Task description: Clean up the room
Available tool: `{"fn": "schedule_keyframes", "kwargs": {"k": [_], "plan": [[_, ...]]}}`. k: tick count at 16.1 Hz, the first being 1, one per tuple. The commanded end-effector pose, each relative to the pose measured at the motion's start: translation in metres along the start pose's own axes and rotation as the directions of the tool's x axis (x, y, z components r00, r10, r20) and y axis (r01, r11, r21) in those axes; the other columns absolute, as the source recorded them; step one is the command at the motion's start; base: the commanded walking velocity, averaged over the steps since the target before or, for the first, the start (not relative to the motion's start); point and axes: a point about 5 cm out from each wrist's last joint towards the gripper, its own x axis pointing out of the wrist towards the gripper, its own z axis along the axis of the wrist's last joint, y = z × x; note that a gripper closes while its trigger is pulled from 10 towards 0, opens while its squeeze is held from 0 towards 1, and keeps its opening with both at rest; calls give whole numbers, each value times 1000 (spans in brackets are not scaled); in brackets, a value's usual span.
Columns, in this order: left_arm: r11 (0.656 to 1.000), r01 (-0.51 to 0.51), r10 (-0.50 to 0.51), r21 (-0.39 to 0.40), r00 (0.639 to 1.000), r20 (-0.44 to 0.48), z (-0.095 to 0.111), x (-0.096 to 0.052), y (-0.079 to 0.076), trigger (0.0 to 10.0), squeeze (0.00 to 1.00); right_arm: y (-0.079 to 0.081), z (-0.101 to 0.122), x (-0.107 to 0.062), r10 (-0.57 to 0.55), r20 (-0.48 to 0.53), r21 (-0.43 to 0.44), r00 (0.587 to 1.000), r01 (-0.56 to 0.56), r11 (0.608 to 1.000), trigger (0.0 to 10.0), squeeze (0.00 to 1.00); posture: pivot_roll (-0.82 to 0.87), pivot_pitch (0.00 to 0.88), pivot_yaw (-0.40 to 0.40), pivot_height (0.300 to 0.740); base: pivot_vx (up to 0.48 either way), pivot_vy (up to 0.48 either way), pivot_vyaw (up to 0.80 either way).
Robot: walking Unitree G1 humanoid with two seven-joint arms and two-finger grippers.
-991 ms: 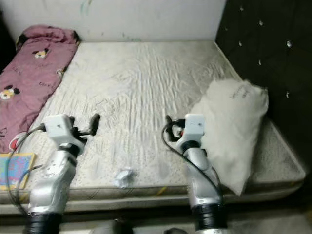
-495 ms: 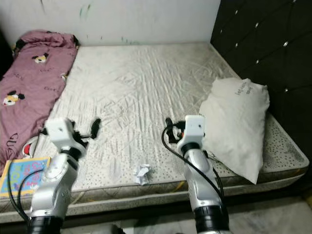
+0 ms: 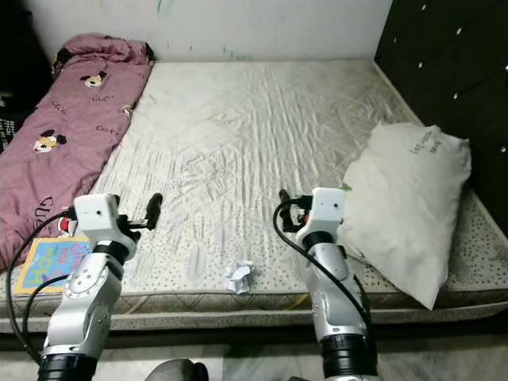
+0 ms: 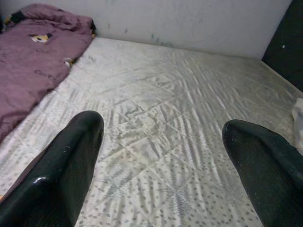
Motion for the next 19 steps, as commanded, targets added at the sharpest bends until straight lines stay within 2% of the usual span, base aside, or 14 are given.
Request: {"fn": "schedule_keyframes", "kwargs": {"k": [1,3,6,11,13,15,19], "plan": [[1000,-2,2,7,1000,0,2,-2,3,10000,0,1,3,-1,-1,10,-17,1000,1,1000,10000,0,45,0,28,740,0,0,794],[1000,16,-16,-6,1000,-1,2,-3,2,10000,0,2,2,-2,-10,12,24,1000,10,1000,10000,0,49,1,30,740,0,0,288],[999,17,-17,42,1000,-2,2,-7,7,10000,0,-2,5,-4,-43,32,28,999,42,999,10000,0,50,10,35,740,0,0,0],[993,-63,61,95,998,20,5,-14,27,10000,0,-14,10,-12,-105,69,19,992,104,994,10000,0,49,23,36,740,0,0,0],[988,-95,93,121,996,16,3,-21,36,10000,0,-20,7,-17,-120,65,-14,991,121,993,10000,0,46,39,36,740,0,0,0],[988,-83,83,130,997,3,0,-20,32,10000,0,-20,5,-18,-113,75,-72,991,119,990,10000,0,46,46,34,740,0,0,0],[989,-78,78,126,997,0,0,-20,31,10000,0,-21,4,-19,-115,68,-72,991,120,990,10000,0,47,50,33,740,0,0,0]]}}
